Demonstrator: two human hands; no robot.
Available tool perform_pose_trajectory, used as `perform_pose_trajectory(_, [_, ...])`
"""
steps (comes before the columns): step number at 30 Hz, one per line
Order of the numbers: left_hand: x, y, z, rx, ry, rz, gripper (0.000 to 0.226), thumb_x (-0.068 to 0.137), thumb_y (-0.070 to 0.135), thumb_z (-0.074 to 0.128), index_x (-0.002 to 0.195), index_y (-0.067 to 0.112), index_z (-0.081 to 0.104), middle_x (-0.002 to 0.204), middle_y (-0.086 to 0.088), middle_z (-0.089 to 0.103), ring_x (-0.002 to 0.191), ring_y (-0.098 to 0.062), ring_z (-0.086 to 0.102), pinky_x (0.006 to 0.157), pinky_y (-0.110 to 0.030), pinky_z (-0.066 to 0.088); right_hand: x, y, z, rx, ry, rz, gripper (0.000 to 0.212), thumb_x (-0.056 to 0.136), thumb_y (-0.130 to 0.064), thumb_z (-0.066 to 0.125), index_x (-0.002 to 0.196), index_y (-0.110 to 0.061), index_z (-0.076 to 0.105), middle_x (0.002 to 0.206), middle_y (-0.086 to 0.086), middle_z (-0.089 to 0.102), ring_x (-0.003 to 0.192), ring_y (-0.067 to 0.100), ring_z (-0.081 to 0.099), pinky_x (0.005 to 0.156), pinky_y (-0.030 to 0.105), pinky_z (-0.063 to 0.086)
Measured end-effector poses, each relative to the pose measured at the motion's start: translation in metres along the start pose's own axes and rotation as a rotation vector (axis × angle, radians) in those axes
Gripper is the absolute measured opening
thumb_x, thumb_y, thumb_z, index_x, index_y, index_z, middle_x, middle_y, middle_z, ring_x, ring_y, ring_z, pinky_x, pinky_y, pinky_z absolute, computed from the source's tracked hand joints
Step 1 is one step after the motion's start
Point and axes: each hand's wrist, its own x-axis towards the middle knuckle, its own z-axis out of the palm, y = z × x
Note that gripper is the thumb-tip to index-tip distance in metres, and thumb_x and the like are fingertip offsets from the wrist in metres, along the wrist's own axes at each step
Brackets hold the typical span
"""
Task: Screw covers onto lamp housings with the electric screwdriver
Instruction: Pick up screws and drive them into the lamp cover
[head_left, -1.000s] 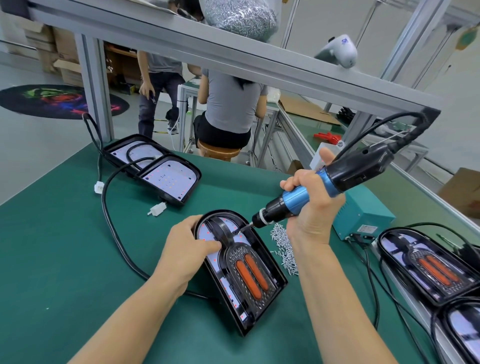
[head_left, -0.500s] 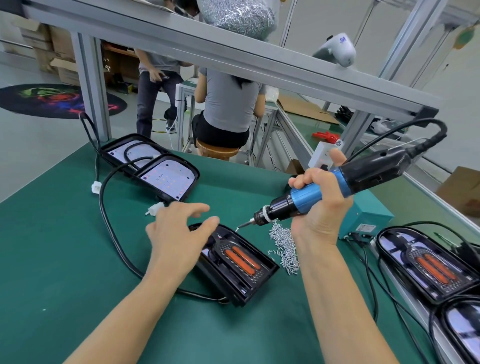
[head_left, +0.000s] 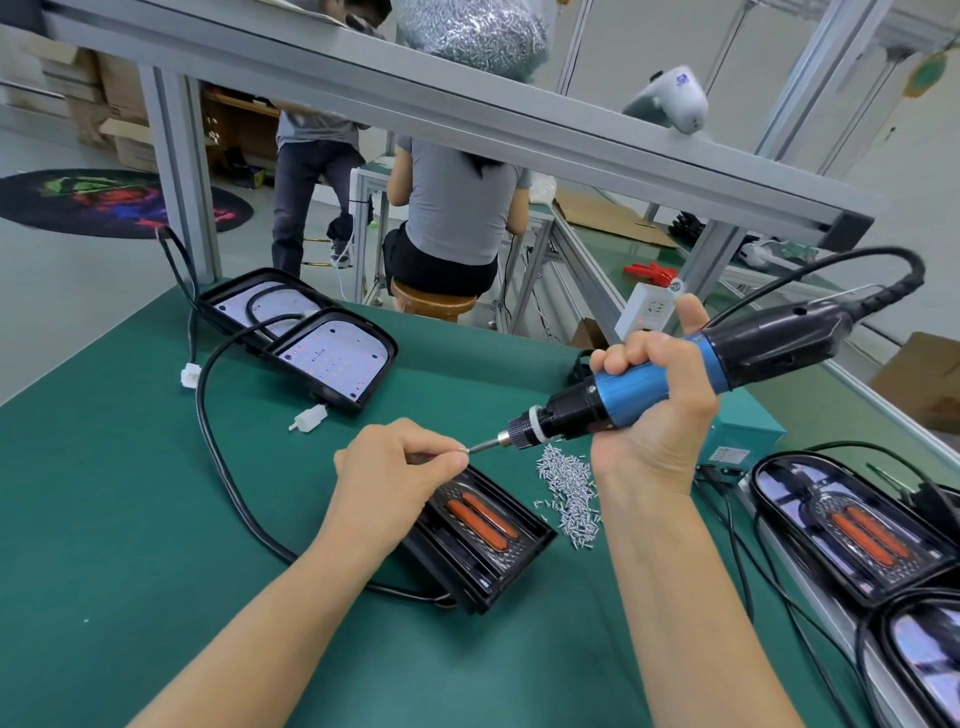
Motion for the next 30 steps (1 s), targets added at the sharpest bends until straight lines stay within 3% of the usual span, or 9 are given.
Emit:
perform_pose_trajectory(2, [0.001,-0.002,-0.001,-0.027,-0.008,-0.002,0.019,0.075,0.018,0.077,0.068,0.036,0.075,0.07,0.013,0.064,0.069,-0.011,0.057,0.092,-0.049,0.044,-0.001,0.0,0.0,0.004,0.008,0.005,0.044,0.068,-0.002,0.054,0.111,-0.015,0.055,0.054,-0.002,0.047,0.047,0.014,0.046,0.059,0.027,0.049])
perform_pose_trajectory(4, [0.002,-0.004,-0.001,-0.069,-0.024,-0.012,0.02,0.074,0.015,0.078,0.067,0.033,0.075,0.069,0.011,0.066,0.063,-0.007,0.056,0.078,-0.035,0.047,-0.001,-0.001,0.0,0.011,0.01,0.008,0.044,0.068,-0.002,0.054,0.11,-0.015,0.055,0.054,-0.002,0.047,0.047,0.013,0.046,0.059,0.028,0.048])
perform_pose_trajectory(9, [0.002,-0.006,-0.001,-0.143,-0.056,-0.069,0.019,0.071,0.012,0.08,0.064,0.029,0.076,0.061,0.009,0.065,0.054,0.0,0.053,0.06,-0.015,0.039,-0.001,-0.001,-0.001,0.014,0.008,0.011,0.043,0.069,-0.001,0.053,0.11,-0.015,0.055,0.053,-0.002,0.048,0.047,0.013,0.046,0.058,0.027,0.049])
perform_pose_trajectory(12, [0.002,-0.004,0.001,-0.176,-0.068,-0.082,0.008,0.072,0.02,0.079,0.067,0.025,0.077,0.071,0.003,0.07,0.065,-0.009,0.06,0.066,-0.022,0.045,-0.001,-0.002,-0.001,0.013,0.01,0.011,0.045,0.069,-0.002,0.053,0.112,-0.015,0.054,0.054,-0.003,0.047,0.048,0.013,0.046,0.059,0.026,0.048])
perform_pose_trajectory(15, [0.003,-0.004,0.001,-0.187,-0.059,-0.09,0.013,0.079,0.02,0.073,0.067,0.02,0.077,0.08,-0.003,0.071,0.079,-0.015,0.062,0.076,-0.025,0.044,-0.001,-0.002,0.0,0.011,0.017,0.015,0.047,0.069,-0.003,0.054,0.114,-0.014,0.053,0.055,-0.003,0.046,0.048,0.013,0.046,0.059,0.027,0.049])
perform_pose_trajectory(21, [0.0,-0.002,-0.003,-0.289,-0.128,-0.14,0.016,0.084,0.013,0.068,0.073,0.02,0.077,0.08,0.005,0.074,0.072,0.003,0.06,0.067,-0.007,0.042,-0.001,-0.005,0.0,0.083,0.046,0.048,0.041,0.068,-0.004,0.052,0.108,-0.015,0.056,0.054,-0.004,0.047,0.047,0.011,0.046,0.057,0.024,0.048])
perform_pose_trajectory(26, [0.003,0.003,-0.01,-0.393,-0.108,-0.163,0.019,0.086,0.008,0.065,0.077,0.02,0.075,0.076,0.009,0.072,0.071,0.006,0.06,0.064,-0.001,0.041,0.0,-0.01,0.001,0.131,0.061,0.06,0.036,0.068,-0.006,0.052,0.103,-0.016,0.055,0.054,-0.005,0.047,0.046,0.01,0.045,0.055,0.023,0.047])
perform_pose_trajectory(30, [0.001,0.008,-0.01,-0.512,-0.114,-0.191,0.016,0.087,0.003,0.061,0.082,0.012,0.073,0.06,0.009,0.062,0.059,-0.001,0.051,0.06,-0.011,0.039,-0.001,-0.011,0.005,0.161,0.048,0.056,0.035,0.07,-0.006,0.052,0.104,-0.016,0.055,0.054,-0.005,0.047,0.046,0.01,0.046,0.056,0.022,0.047])
